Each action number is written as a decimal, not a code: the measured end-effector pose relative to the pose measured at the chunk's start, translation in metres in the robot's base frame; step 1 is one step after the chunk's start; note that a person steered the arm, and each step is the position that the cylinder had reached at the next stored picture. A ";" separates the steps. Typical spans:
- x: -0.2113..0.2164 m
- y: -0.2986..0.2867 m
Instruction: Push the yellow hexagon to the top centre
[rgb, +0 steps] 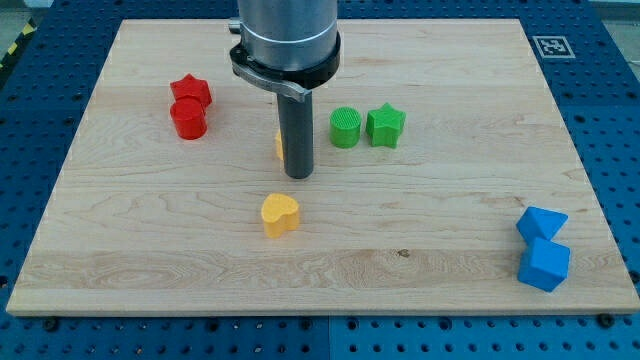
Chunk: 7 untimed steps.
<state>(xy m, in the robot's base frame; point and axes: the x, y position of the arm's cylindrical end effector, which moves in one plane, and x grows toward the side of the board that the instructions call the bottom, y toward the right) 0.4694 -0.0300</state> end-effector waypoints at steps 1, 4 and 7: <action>-0.017 -0.008; -0.040 -0.008; -0.067 -0.019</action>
<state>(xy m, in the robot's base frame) 0.4019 -0.0490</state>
